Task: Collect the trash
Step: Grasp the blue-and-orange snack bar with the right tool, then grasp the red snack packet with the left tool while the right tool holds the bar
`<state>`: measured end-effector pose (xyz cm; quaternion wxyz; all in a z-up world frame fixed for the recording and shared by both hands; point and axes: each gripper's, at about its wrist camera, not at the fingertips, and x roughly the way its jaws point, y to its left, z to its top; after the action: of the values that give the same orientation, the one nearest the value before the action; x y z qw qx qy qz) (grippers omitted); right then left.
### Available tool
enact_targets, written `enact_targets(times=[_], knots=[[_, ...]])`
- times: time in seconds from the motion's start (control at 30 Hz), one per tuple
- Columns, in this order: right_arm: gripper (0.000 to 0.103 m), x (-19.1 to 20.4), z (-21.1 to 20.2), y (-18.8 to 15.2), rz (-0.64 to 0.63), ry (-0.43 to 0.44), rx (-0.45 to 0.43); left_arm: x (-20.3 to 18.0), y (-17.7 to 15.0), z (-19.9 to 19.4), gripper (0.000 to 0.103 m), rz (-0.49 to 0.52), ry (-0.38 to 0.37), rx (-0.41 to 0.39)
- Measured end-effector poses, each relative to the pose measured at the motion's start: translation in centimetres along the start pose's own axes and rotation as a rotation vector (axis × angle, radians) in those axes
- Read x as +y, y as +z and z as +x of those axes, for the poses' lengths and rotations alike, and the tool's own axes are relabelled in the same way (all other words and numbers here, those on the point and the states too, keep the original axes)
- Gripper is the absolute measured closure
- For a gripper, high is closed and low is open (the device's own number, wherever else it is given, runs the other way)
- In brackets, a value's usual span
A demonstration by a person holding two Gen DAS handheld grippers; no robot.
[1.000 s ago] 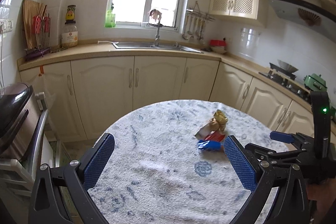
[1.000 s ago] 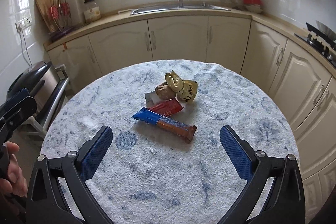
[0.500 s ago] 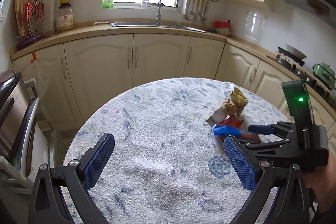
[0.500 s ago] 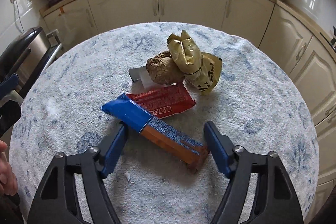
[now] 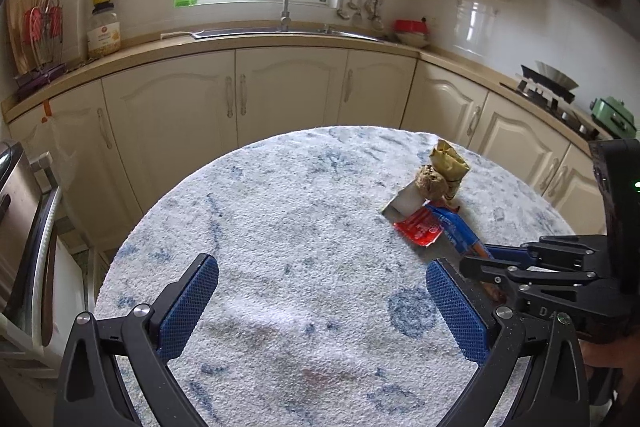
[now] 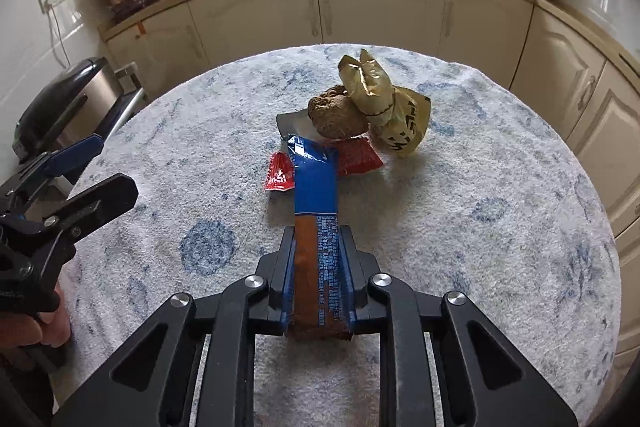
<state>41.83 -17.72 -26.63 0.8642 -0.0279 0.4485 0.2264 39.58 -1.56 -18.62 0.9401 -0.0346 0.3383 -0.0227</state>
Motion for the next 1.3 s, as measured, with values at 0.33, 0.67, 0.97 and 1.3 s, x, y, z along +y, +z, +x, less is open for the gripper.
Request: enact_targets(times=[0.33, 0.67, 0.97, 1.3], knots=[[0.084, -3.8, -3.6, -1.9, 0.165, 0.028, -0.093, -4.1, 2.9, 5.2, 0.001, 0.139, -0.093, 0.103], [0.084, -6.7, -4.0, -1.8, 0.272, 0.056, -0.157, -7.9, 5.7, 13.0, 0.009, 0.164, -0.111, 0.238], [0.084, -7.5, -3.6, -2.3, 0.311, 0.101, -0.165, -9.6, 6.5, 14.9, 0.077, 0.169, -0.083, 0.213], [0.084, -7.4, -3.7, -2.4, 0.312, 0.102, -0.173, -8.2, 4.9, 12.3, 0.089, 0.144, -0.14, 0.213]])
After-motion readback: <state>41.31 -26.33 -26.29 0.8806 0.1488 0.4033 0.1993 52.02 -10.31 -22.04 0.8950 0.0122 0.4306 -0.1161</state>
